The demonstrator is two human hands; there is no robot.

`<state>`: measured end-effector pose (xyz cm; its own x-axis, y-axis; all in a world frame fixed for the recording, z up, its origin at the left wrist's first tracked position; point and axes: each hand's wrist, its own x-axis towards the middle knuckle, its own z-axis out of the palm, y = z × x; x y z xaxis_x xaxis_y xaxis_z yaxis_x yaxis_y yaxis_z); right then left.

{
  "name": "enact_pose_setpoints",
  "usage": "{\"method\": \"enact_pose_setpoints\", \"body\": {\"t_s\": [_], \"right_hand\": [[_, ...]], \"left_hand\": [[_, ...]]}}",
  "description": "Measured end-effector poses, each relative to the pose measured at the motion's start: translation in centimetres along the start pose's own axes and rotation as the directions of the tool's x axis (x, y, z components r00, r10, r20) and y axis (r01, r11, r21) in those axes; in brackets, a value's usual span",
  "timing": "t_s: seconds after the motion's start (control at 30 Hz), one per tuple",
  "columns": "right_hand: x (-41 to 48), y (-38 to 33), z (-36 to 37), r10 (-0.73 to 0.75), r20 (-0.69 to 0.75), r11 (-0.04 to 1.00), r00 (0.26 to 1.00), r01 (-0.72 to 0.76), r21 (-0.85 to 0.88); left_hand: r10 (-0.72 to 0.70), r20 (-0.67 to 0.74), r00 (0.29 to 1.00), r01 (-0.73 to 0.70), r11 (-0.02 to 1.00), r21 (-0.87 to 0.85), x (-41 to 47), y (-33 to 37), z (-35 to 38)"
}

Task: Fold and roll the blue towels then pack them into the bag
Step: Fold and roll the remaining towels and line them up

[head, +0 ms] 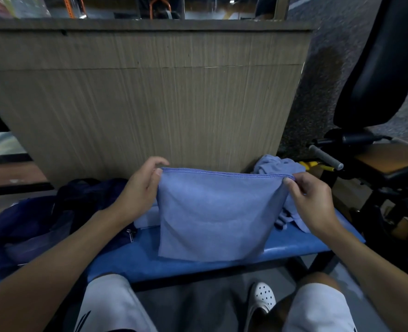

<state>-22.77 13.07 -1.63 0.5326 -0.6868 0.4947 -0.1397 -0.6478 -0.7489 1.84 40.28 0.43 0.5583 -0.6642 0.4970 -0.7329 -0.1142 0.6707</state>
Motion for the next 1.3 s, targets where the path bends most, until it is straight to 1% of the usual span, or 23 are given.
{"method": "enact_pose_setpoints", "body": {"t_s": [0.07,0.13,0.23,0.3,0.37,0.43,0.5,0.6,0.67,0.73,0.83,0.9,1.03,1.13,1.2,1.3], "right_hand": [[0.1,0.0,0.1,0.039,-0.011,0.998,0.999,-0.038,0.049],[0.0,-0.3,0.0,0.05,-0.024,0.995,0.998,-0.048,0.091],[-0.3,-0.8,-0.1,0.051,-0.038,0.993,0.998,-0.046,0.107],[-0.3,-1.0,-0.2,0.053,-0.046,0.993,0.998,-0.048,0.11],[-0.1,-1.0,-0.4,0.048,-0.064,0.994,0.997,-0.041,0.105],[0.0,-1.1,-0.6,0.037,-0.081,0.994,0.996,-0.028,0.106],[0.1,-1.1,-0.7,0.03,-0.082,0.993,0.996,-0.02,0.119],[-0.1,-1.1,-0.8,0.026,-0.071,0.992,0.997,-0.017,0.123],[-0.3,-1.0,-0.8,0.025,-0.072,0.993,0.997,-0.017,0.115],[-0.4,-0.9,-0.8,0.034,-0.072,0.994,0.997,-0.026,0.103],[-0.6,-0.6,-0.8,0.04,-0.06,0.995,0.997,-0.034,0.096],[-0.7,-0.3,-0.7,0.052,-0.067,0.994,0.996,-0.045,0.102],[-0.4,0.9,-0.5,0.077,-0.067,0.991,0.995,-0.069,0.115],[0.4,2.5,0.6,0.077,-0.028,0.992,0.997,-0.074,0.098],[1.3,3.8,2.0,0.057,0.006,0.997,0.998,-0.057,0.057],[3.4,6.7,4.7,0.024,0.056,0.998,0.998,-0.021,-0.056]], "left_hand": [[-0.021,0.001,1.0,0.021,0.999,-0.025,0.0,0.8,0.5],[-0.104,-0.015,0.994,0.103,0.992,-0.069,-0.1,1.4,0.9],[-0.182,-0.025,0.983,0.175,0.97,-0.169,-0.3,1.5,1.3],[-0.21,0.024,0.977,0.211,0.96,-0.185,-0.6,1.5,1.4],[-0.225,0.092,0.97,0.236,0.963,-0.128,-0.8,1.2,1.3],[-0.234,0.13,0.963,0.253,0.955,-0.155,-1.0,1.0,1.3],[-0.239,0.111,0.965,0.26,0.936,-0.24,-1.0,1.1,1.2],[-0.223,0.037,0.974,0.225,0.934,-0.278,-1.0,1.3,1.1],[-0.207,0.018,0.978,0.204,0.943,-0.261,-1.0,1.2,1.0],[-0.161,0.013,0.987,0.16,0.968,-0.192,-1.2,0.9,0.9],[-0.107,0.039,0.993,0.111,0.988,-0.104,-1.3,0.6,1.1],[-0.103,0.061,0.993,0.109,0.989,-0.104,-1.3,0.6,1.2],[-0.128,0.103,0.986,0.139,0.984,-0.111,-0.8,0.3,1.4],[-0.164,0.104,0.981,0.173,0.98,-0.093,0.3,-1.3,2.3],[-0.201,0.102,0.974,0.21,0.975,-0.076,1.3,-3.2,3.3],[-0.295,0.073,0.953,0.299,0.953,-0.057,3.1,-7.3,5.2]]}}
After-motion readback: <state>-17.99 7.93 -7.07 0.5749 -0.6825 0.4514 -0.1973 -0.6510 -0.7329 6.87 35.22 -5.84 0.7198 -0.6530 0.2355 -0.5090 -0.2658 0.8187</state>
